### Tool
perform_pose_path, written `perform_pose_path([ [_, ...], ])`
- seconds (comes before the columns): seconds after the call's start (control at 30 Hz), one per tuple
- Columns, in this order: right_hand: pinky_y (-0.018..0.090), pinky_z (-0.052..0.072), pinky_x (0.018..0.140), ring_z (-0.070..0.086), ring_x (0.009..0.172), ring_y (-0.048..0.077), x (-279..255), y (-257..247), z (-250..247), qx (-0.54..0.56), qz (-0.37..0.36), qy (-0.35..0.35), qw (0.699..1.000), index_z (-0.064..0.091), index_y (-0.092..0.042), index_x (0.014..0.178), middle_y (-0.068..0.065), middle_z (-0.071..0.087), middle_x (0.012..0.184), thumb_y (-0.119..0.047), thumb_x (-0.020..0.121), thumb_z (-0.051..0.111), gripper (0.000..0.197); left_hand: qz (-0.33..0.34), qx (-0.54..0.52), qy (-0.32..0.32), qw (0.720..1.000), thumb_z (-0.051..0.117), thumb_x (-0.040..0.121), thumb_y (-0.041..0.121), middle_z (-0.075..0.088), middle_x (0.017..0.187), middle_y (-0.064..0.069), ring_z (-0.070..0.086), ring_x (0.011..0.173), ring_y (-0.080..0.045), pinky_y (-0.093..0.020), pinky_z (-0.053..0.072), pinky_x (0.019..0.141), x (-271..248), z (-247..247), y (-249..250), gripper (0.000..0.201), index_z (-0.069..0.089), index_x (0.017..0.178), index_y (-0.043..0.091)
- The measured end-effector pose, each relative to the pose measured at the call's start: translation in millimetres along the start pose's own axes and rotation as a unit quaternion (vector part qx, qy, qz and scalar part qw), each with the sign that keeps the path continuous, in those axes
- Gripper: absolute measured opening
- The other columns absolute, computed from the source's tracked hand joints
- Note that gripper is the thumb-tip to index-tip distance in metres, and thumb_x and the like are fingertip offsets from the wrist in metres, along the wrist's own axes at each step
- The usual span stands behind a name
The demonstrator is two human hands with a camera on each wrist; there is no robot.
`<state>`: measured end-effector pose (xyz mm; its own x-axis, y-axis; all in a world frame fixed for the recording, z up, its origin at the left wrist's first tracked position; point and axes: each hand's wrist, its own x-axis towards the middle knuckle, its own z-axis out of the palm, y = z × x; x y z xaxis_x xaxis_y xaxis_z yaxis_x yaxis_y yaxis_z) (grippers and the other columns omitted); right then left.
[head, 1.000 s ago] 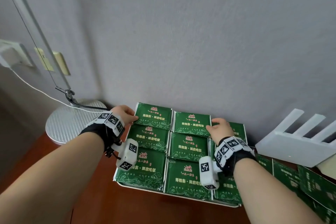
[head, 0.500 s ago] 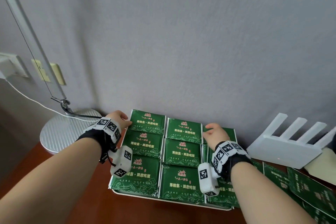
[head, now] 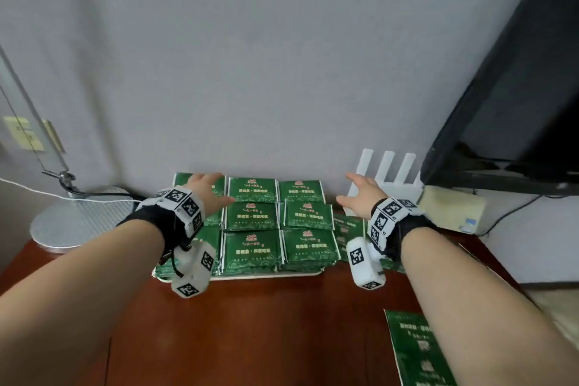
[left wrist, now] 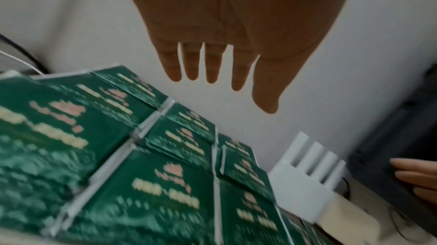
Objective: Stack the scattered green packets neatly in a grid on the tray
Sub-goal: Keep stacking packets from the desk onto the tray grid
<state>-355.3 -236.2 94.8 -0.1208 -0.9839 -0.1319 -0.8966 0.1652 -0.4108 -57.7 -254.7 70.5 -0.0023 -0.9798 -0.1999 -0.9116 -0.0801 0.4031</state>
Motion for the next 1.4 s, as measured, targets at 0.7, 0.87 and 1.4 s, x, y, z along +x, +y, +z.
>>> perform_pose_path([
  [0.7, 0.038, 0.032, 0.110, 0.030, 0.137, 0.025, -102, 359, -27, -0.093, 0.169, -0.119, 0.974, 0.029, -0.020, 0.144, 0.006, 0.023, 0.152, -0.033, 0.089, 0.057, 0.063, 0.183, 0.104, -0.327, 0.921, 0.045, 0.096, 0.033, 0.043, 0.140, 0.009, 0.043, 0.127, -0.012, -0.029, 0.032, 0.106, -144, 239, 244, 0.036, 0.049, 0.132, 0.030],
  [0.87, 0.043, 0.027, 0.113, 0.020, 0.140, 0.027, -75, 403, -5, -0.076, 0.149, -0.123, 0.978, 0.019, -0.015, 0.147, 0.009, 0.016, 0.153, -0.032, 0.089, 0.057, 0.072, 0.154, 0.183, -0.310, 0.920, 0.045, 0.091, 0.047, 0.013, 0.153, 0.010, 0.012, 0.142, -0.023, -0.047, 0.018, 0.115, -164, 307, 260, 0.051, 0.031, 0.140, 0.039],
  [1.4, 0.034, 0.043, 0.092, 0.049, 0.114, 0.026, -111, 403, 38, -0.134, -0.080, -0.153, 0.976, 0.062, -0.014, 0.113, 0.008, 0.051, 0.124, -0.025, 0.096, 0.037, 0.032, -0.140, 0.042, -0.099, 0.984, 0.073, 0.076, 0.032, 0.015, 0.147, -0.005, 0.020, 0.134, -0.026, -0.036, 0.031, 0.109, -168, 352, 280, 0.076, 0.028, 0.138, 0.036],
])
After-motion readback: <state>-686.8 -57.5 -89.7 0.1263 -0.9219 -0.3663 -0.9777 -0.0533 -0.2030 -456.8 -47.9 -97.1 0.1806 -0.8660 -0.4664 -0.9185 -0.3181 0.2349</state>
